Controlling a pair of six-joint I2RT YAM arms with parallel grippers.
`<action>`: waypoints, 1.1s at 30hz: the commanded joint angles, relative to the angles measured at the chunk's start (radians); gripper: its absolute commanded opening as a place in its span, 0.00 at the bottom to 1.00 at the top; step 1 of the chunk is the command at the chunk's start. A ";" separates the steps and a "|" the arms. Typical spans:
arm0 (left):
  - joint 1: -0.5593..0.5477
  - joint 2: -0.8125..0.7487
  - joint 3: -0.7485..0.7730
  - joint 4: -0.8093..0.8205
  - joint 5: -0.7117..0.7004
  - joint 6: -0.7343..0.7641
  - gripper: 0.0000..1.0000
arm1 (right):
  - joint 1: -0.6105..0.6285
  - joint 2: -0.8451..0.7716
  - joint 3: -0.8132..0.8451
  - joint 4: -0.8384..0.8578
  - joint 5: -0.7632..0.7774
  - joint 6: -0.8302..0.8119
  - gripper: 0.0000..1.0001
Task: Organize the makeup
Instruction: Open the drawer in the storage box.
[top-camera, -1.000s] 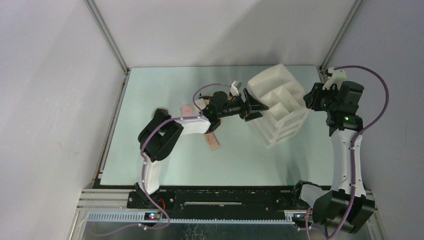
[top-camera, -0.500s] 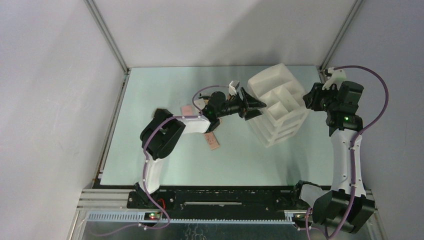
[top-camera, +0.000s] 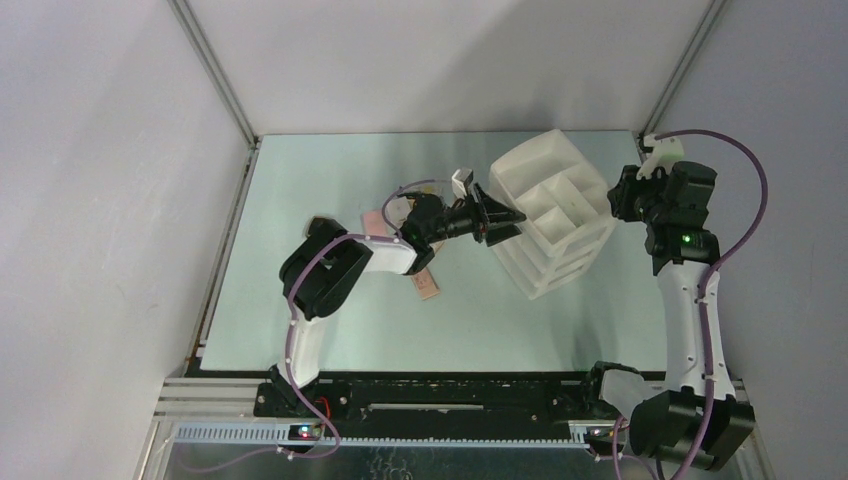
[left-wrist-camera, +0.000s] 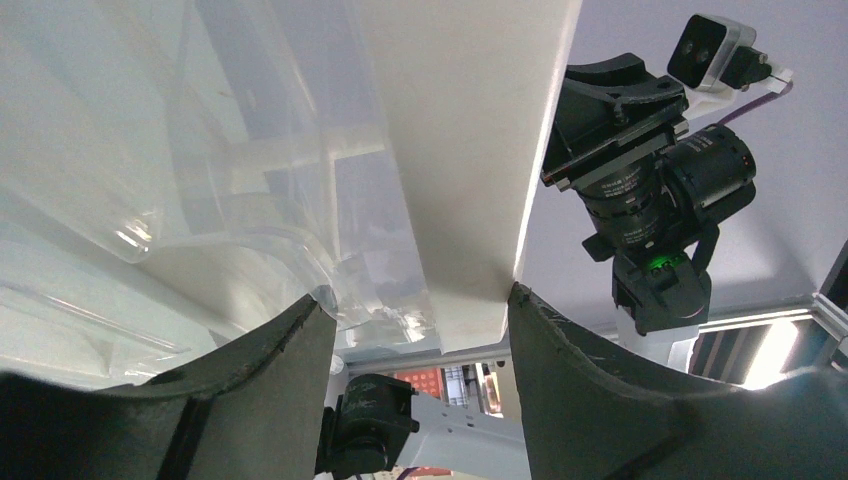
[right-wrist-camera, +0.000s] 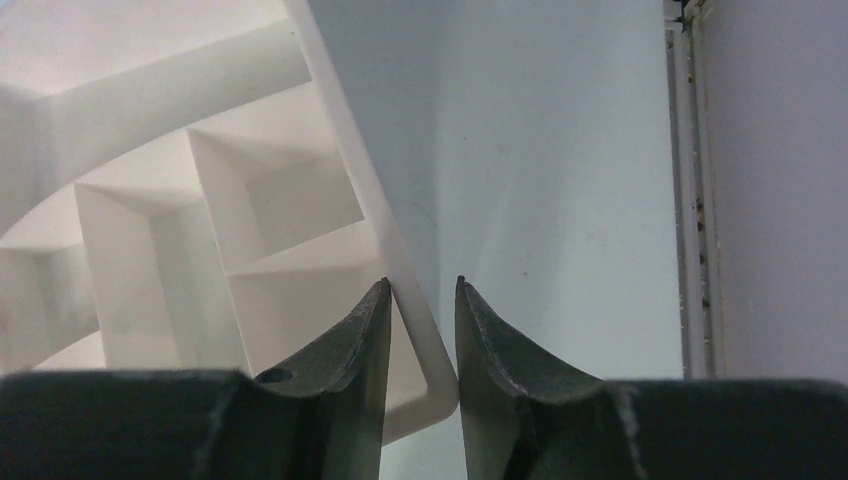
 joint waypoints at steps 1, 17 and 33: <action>0.003 -0.077 -0.048 0.183 0.033 -0.009 0.62 | 0.044 -0.047 0.023 0.057 0.112 -0.055 0.34; 0.003 -0.099 -0.188 0.262 0.042 0.011 0.70 | 0.143 -0.111 -0.046 0.133 0.297 -0.099 0.23; 0.034 -0.155 -0.283 0.285 0.078 0.060 0.72 | 0.164 -0.109 -0.046 0.143 0.339 -0.123 0.22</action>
